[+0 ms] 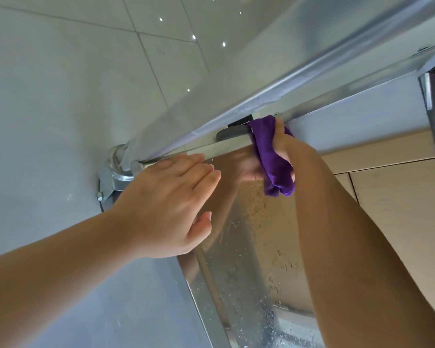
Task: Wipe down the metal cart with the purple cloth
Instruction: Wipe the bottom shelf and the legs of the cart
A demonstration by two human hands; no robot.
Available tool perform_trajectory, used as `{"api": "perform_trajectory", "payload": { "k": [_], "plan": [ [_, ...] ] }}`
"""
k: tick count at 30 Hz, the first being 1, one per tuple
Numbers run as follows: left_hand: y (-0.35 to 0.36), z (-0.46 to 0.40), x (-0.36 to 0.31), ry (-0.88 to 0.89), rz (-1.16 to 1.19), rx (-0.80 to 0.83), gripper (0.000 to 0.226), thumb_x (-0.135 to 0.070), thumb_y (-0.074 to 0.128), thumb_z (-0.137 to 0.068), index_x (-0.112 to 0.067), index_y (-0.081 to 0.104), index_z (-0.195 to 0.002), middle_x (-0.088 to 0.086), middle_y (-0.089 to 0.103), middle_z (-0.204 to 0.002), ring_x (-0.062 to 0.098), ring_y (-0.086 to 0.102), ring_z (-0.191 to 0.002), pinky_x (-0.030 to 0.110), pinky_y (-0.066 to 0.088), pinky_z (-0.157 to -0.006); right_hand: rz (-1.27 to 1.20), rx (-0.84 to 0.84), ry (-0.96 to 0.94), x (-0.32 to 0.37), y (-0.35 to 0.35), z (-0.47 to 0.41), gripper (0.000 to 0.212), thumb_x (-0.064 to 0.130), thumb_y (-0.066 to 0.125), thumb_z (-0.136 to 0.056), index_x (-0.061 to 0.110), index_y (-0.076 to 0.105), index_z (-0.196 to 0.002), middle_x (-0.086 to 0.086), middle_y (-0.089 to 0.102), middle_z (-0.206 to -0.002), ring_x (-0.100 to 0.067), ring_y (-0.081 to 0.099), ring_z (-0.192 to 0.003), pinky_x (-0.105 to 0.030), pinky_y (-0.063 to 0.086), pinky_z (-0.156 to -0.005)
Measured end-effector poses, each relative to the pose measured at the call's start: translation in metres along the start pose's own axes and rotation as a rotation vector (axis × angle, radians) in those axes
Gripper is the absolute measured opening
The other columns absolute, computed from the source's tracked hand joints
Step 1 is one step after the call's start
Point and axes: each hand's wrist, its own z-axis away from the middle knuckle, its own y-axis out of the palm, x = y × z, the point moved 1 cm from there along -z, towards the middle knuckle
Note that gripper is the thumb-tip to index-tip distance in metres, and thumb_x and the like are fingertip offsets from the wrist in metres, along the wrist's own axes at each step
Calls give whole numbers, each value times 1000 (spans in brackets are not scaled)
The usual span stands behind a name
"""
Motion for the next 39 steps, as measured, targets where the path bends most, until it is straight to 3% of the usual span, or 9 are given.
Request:
{"api": "perform_trajectory", "payload": {
  "k": [3, 7, 10, 14, 19, 24, 30, 35, 39],
  "plan": [
    [0, 0, 0, 2, -1, 13, 54, -34, 48, -74, 0, 64, -112, 13, 67, -108, 32, 60, -108, 39, 47, -91, 41, -47, -11, -13, -2, 6, 101, 82, 10, -79, 5, 34, -141, -21, 43, -138, -39, 46, -121, -46, 36, -99],
    [0, 1, -2, -16, -19, 33, 54, -34, 47, -75, 0, 63, -113, 13, 66, -109, 32, 59, -108, 39, 42, -93, 105, -515, -367, -44, 10, 14, 72, 63, 25, -93, 10, 34, -141, -18, 38, -138, -33, 37, -126, -43, 35, -97],
    [0, 1, -2, -30, -9, 47, 53, -34, 46, -75, 0, 63, -113, 13, 66, -110, 32, 59, -109, 38, 38, -95, -17, -384, -594, -45, 15, 9, 60, 54, 33, -96, 28, 21, -149, -11, 18, -154, -28, 17, -141, -45, 15, -114],
    [-3, 0, -1, -10, 8, 33, 51, -31, 46, -77, 1, 63, -112, 14, 66, -110, 32, 60, -106, 38, 40, -94, -38, -263, -423, -44, 33, 6, 64, 62, 28, -93, 39, 8, -149, -1, 2, -158, -24, 2, -145, -56, 1, -114],
    [-4, 0, -2, -16, 1, 58, 55, -32, 46, -76, 1, 60, -116, 16, 64, -112, 33, 60, -105, 38, 47, -90, -165, -227, -65, -35, 42, 27, 65, 62, 18, -94, 35, 0, -150, -8, -9, -158, -35, -11, -143, -59, -5, -112],
    [-5, -1, -2, 19, -36, 114, 62, -40, 47, -76, 1, 57, -121, 17, 61, -117, 34, 57, -110, 40, 48, -92, -193, -190, -40, -38, 61, 55, 66, 62, 18, -94, 35, -4, -149, -7, -17, -157, -37, -16, -142, -63, -7, -110],
    [-12, 1, 0, 126, 10, 203, 74, -57, 27, -90, 0, 45, -135, 16, 49, -137, 33, 39, -132, 41, 28, -109, -144, -203, -107, -45, 77, 95, 66, 62, 19, -93, 36, -5, -149, -6, -14, -158, -36, -14, -143, -63, -6, -108],
    [-27, -3, 1, 138, 139, 379, 86, -62, 1, -82, -9, 10, -149, 4, 12, -157, 16, -2, -145, 28, -5, -116, -76, -192, -192, -48, 90, 132, 66, 63, 19, -94, 36, -9, -148, -7, -13, -158, -33, -13, -143, -62, -2, -110],
    [-31, -6, 3, 122, 202, 468, 88, -59, -6, -77, -11, 11, -149, 0, 15, -156, 11, -5, -144, 26, -5, -115, 92, -175, -330, -54, 104, 170, 75, 49, 37, -95, 35, -18, -146, -7, -18, -156, -32, -14, -143, -61, 3, -112]
  ]
}}
